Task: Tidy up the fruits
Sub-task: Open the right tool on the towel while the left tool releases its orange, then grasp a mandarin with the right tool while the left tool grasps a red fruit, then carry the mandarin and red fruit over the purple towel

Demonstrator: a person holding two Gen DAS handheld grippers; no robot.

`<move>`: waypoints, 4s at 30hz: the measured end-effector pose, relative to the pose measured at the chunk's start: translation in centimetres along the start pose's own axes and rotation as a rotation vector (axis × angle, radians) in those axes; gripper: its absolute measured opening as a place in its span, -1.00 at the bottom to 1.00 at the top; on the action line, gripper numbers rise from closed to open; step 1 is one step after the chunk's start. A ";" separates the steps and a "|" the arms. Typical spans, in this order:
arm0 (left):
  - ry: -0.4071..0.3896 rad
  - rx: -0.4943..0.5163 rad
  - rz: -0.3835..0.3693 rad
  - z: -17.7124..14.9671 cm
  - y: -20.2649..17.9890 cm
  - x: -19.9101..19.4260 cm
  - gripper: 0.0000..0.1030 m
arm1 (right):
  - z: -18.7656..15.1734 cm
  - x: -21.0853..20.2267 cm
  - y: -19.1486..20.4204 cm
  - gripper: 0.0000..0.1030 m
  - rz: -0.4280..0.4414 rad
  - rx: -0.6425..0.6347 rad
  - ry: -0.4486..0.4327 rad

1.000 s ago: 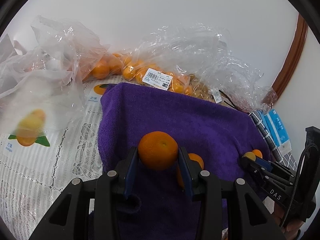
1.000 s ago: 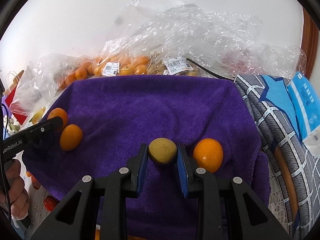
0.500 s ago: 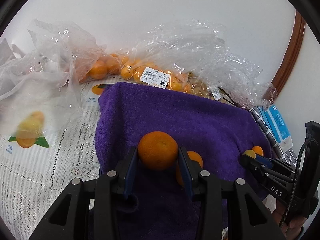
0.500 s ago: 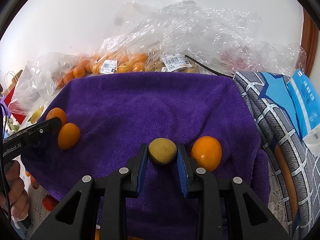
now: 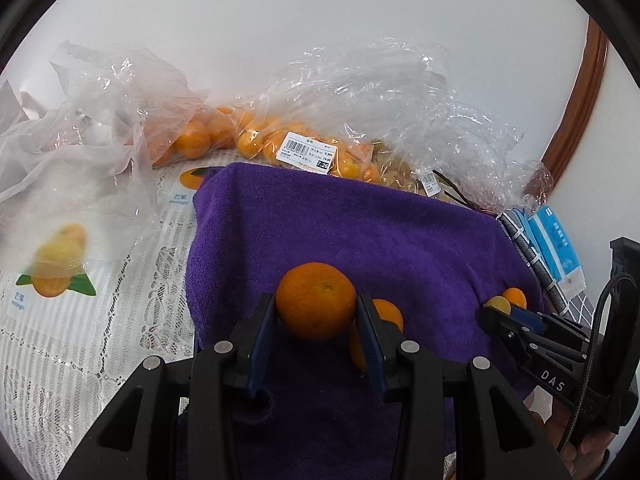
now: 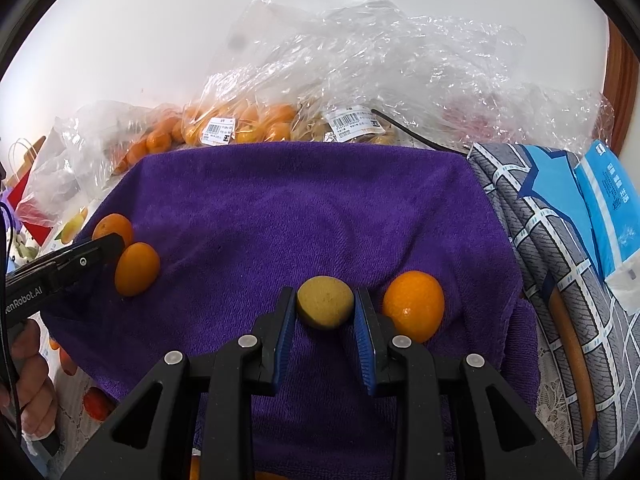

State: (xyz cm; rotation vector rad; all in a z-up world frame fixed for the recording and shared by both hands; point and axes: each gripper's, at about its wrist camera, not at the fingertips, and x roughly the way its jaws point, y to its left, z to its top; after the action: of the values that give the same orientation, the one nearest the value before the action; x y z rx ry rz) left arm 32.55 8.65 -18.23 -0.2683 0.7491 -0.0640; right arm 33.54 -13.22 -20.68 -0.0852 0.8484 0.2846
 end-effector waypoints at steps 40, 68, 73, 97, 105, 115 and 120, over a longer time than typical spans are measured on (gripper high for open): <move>-0.189 0.019 -0.063 0.6 -1.2 -6.2 -0.13 | -5.3 -10.7 -1.8 0.01 -0.076 0.150 -0.079; 0.133 0.148 -0.139 -7.4 -2.8 -7.3 0.04 | -9.6 -7.9 2.9 -0.18 -0.004 -0.009 0.012; 0.162 0.159 -0.114 -7.6 -3.5 -5.7 -0.17 | -9.6 -8.2 2.2 -0.18 0.010 0.022 -0.007; -0.008 0.129 -0.178 -7.0 -3.2 -8.6 -0.53 | -10.3 -10.5 -0.4 -0.18 0.063 0.165 -0.140; -0.065 0.117 -0.167 -6.4 -2.7 -10.4 -0.53 | -10.0 -10.1 -1.1 -0.18 0.026 0.210 -0.102; -0.115 0.133 -0.160 -2.7 -3.4 -14.1 -0.53 | -6.3 -12.5 -0.6 -0.18 -0.016 0.147 -0.142; -0.152 0.131 -0.131 0.3 -4.1 -13.3 -0.53 | -3.1 -12.2 -0.7 -0.18 -0.013 0.146 -0.186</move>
State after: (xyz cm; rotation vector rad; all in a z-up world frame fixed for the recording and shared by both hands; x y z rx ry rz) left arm 23.17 6.76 -8.13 -0.1950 0.5731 -0.2139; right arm 23.84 -17.10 -13.55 0.0715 0.6816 0.2138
